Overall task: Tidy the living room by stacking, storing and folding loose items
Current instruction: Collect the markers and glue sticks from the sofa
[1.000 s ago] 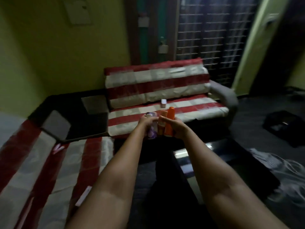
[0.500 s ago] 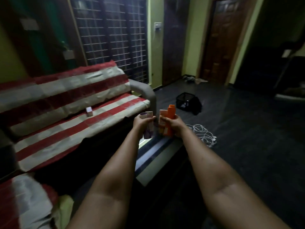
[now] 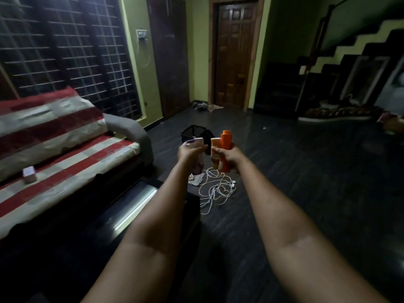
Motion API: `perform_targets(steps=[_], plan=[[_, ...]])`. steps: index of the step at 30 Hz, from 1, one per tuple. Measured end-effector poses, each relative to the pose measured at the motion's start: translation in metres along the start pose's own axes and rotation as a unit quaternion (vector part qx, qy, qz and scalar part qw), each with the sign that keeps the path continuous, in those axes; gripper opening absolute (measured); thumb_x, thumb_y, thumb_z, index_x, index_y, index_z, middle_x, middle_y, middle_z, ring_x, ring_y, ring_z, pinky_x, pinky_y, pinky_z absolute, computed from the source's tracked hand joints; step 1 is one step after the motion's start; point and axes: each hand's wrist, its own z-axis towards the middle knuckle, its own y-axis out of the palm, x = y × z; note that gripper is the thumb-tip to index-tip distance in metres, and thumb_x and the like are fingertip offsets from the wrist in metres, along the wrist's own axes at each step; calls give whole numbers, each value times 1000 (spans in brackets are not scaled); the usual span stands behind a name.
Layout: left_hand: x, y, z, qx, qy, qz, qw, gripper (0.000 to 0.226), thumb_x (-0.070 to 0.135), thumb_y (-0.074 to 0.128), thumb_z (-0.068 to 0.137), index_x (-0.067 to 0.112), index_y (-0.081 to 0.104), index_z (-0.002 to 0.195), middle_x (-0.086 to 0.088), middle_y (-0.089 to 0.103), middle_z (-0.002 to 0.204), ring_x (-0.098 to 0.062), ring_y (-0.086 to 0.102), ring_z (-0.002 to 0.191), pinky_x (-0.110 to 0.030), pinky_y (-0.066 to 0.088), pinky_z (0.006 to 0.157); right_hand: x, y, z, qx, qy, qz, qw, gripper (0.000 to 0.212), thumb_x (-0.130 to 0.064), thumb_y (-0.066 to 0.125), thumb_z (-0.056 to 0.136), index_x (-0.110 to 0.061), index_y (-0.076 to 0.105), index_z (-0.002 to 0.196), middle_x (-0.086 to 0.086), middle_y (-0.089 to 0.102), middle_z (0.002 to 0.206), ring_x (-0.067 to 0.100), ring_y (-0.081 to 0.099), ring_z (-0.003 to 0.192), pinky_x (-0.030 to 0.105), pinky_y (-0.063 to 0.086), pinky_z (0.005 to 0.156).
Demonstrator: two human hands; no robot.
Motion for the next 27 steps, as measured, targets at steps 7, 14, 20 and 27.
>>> perform_targets(steps=[7, 14, 20, 27], plan=[[4, 95, 96, 21, 4, 14, 1000, 40, 16, 85, 69, 17, 60, 101, -14, 69, 95, -21, 65, 78, -35, 56, 73, -20, -77, 106, 10, 3, -10, 1000, 20, -11, 75, 80, -18, 58, 89, 14, 65, 89, 32, 63, 79, 61, 52, 82], [-10, 173, 222, 1, 7, 16, 1000, 45, 14, 83, 71, 7, 62, 110, -5, 67, 79, -16, 63, 63, -25, 51, 56, -35, -126, 222, 26, -12, -47, 998, 46, -16, 66, 88, -5, 47, 129, 11, 59, 115, 26, 58, 104, 36, 45, 82], [12, 232, 376, 8, 6, 63, 998, 33, 24, 86, 65, 26, 60, 84, -7, 69, 90, -24, 68, 86, -39, 59, 77, -79, -163, 365, 42, -38, -44, 997, 41, -25, 70, 85, -12, 52, 120, 7, 60, 119, 23, 59, 100, 34, 46, 83], [27, 320, 534, 2, 6, 93, 996, 35, 25, 86, 66, 31, 55, 81, -9, 68, 98, -27, 67, 94, -45, 57, 84, -111, -224, 521, 66, -25, -29, 997, 57, -31, 71, 84, -9, 47, 130, 11, 58, 123, 27, 56, 112, 41, 45, 91]])
